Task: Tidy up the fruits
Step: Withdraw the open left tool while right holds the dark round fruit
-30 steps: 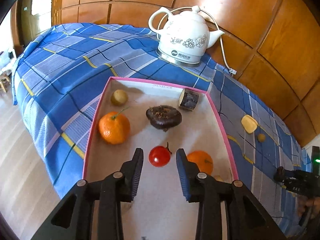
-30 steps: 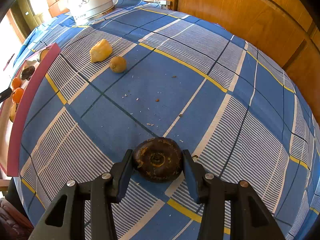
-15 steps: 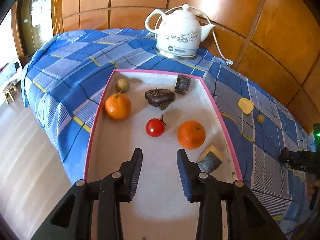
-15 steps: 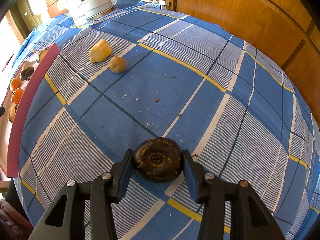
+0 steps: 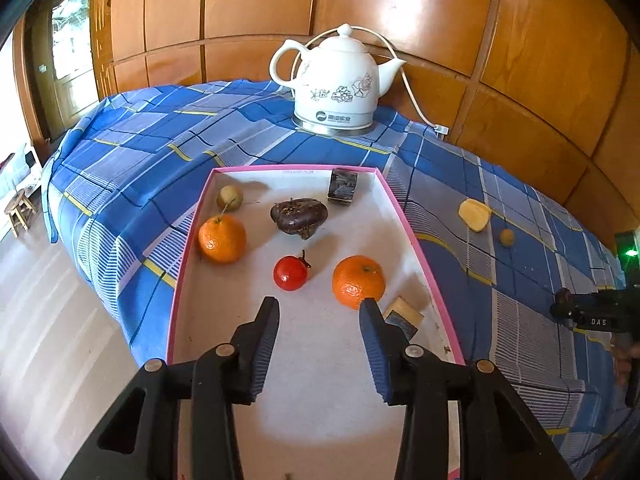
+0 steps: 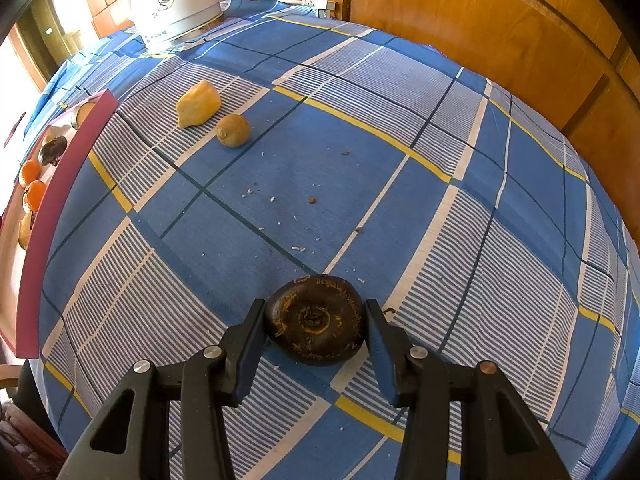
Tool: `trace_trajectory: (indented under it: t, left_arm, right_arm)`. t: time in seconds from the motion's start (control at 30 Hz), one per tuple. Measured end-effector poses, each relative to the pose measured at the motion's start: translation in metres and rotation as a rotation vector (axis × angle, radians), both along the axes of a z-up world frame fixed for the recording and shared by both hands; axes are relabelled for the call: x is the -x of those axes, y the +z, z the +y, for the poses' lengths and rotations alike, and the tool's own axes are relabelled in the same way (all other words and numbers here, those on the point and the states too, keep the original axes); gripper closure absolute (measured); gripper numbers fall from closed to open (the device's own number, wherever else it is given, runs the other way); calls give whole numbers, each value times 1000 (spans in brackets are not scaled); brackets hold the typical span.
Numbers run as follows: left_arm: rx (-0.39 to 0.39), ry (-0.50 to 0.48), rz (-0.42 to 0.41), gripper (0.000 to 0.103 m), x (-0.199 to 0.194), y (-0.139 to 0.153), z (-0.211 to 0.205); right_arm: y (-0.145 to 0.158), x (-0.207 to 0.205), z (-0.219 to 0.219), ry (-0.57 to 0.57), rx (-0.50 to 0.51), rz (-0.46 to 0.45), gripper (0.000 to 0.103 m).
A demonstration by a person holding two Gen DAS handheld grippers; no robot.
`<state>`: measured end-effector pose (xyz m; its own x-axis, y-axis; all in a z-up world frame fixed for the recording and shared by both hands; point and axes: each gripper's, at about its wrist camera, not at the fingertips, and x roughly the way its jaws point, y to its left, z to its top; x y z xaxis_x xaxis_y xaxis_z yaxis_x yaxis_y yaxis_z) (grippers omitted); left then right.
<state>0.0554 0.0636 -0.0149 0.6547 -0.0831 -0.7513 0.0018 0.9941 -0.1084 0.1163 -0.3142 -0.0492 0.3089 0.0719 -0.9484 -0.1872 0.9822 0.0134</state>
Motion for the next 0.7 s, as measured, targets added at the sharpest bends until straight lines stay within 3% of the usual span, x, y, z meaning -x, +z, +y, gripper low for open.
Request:
trace_trajectory:
  t: [0.7]
  left_arm:
    - [-6,-5,1,57,3,-1,-6]
  right_arm:
    - [9,3,1,-12,21,-45,55]
